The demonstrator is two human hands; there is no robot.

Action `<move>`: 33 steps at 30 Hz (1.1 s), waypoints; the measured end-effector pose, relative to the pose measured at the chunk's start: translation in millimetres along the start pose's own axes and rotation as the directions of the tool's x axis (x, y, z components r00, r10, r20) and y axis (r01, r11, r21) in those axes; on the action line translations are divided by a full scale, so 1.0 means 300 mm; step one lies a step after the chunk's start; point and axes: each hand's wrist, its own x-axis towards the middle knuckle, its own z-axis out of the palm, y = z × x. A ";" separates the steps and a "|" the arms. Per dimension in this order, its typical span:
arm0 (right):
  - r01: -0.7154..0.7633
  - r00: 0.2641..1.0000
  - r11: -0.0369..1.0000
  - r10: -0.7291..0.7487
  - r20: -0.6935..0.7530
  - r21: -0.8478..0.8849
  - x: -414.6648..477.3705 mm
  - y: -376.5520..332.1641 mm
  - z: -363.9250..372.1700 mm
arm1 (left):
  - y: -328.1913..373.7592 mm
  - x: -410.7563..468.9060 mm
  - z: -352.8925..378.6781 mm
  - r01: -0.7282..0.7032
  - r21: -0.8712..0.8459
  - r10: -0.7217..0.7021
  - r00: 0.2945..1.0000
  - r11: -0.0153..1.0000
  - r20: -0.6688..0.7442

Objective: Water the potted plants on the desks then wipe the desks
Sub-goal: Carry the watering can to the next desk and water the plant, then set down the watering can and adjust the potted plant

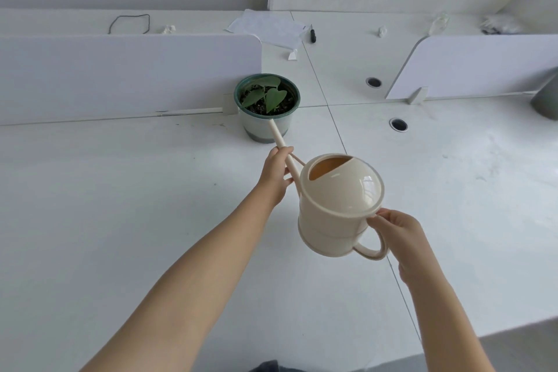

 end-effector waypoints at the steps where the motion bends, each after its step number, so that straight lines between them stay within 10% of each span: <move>1: -0.009 1.000 1.000 0.010 0.007 -0.011 -0.003 0.013 0.008 | -0.009 -0.010 -0.024 -0.016 0.001 0.016 1.000 1.000 -0.021; 33: 0.112 0.906 0.964 0.000 0.423 -0.241 -0.063 0.047 0.311 | -0.180 -0.434 -0.530 -0.405 -0.181 0.282 0.836 0.896 -0.471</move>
